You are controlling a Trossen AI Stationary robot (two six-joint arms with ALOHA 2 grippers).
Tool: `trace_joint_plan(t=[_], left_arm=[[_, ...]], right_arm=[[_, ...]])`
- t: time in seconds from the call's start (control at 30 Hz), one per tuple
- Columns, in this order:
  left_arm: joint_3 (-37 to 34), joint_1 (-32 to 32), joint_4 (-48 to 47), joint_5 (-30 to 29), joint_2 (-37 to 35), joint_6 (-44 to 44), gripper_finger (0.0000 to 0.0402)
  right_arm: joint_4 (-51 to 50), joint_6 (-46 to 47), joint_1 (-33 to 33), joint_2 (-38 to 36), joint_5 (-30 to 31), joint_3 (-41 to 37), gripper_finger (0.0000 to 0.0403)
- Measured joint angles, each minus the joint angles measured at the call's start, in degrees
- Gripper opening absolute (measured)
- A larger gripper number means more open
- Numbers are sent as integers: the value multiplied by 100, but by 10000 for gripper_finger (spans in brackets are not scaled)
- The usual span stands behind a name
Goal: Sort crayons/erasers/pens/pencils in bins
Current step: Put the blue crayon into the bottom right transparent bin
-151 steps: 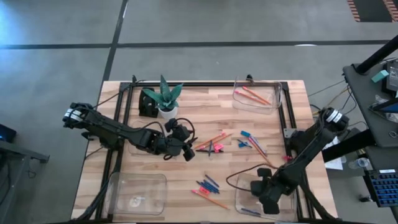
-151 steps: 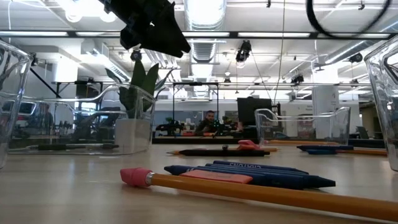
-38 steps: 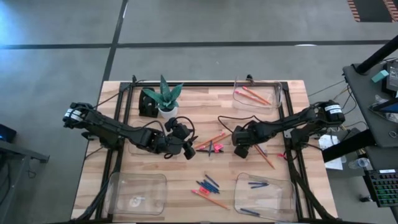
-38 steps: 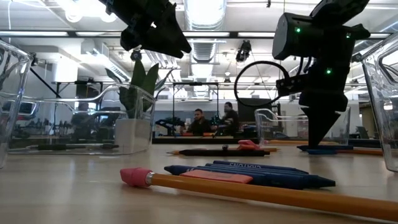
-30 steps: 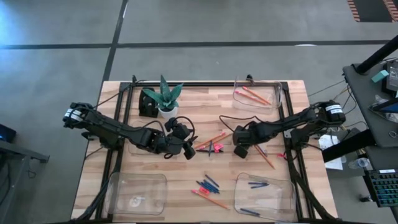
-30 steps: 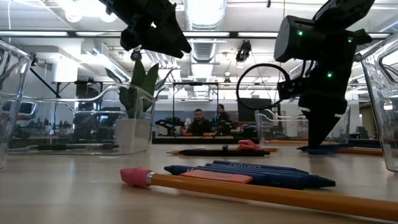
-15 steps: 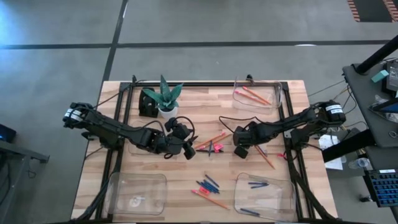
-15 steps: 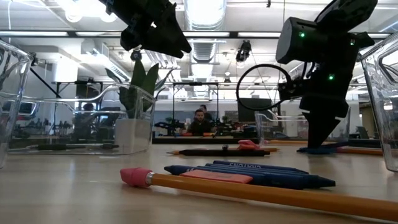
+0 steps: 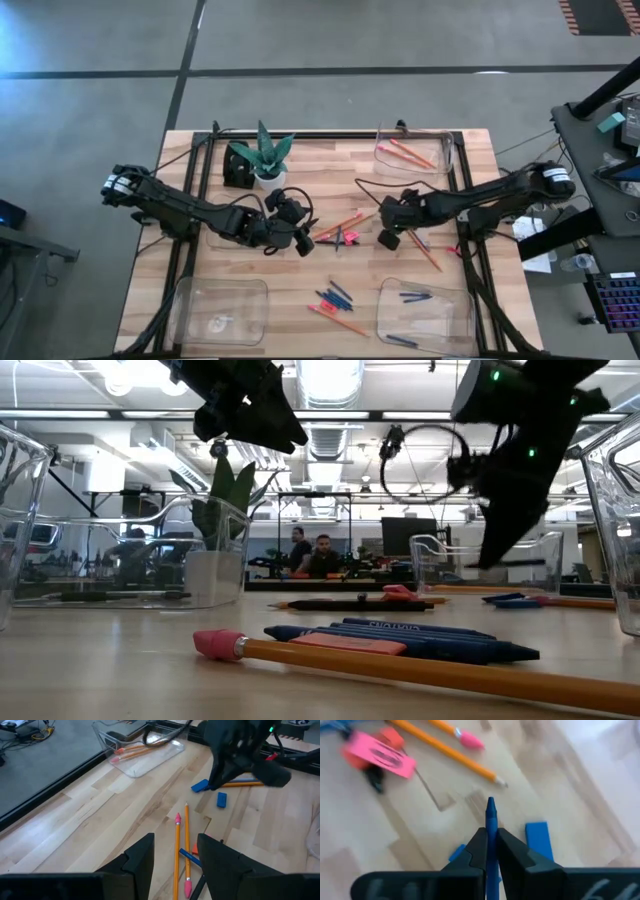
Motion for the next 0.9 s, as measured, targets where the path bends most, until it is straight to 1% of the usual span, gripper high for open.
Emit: trace_joint_plan(t=[0.17,0.3,0.37,0.5,0.6,0.67,0.8,0.9], left_arm=[[-2,0,0,0,0,0,137],[-2,0,0,0,0,-2,137],[-2,0,2,0,0,-2,137],[-2,0,5,0,0,-4,137],[-2,0,13,-2,0,-5,137],[-2,0,13,-1,0,-4,137],[-2,0,12,0,0,-4,137],[-2,-1,12,0,0,-4,137]], right_arm=[[0,-3,245,-644,-26,2,21],[8,288,559,-1174,-406,12,20],[-2,515,798,-1413,-504,48,20],[17,930,1519,-1763,-519,212,20],[71,1204,2151,-1812,-465,332,20],[306,1383,2546,-1750,-459,348,20],[761,1696,3236,-1470,-489,350,20],[775,1962,3657,-1271,-617,351,20]])
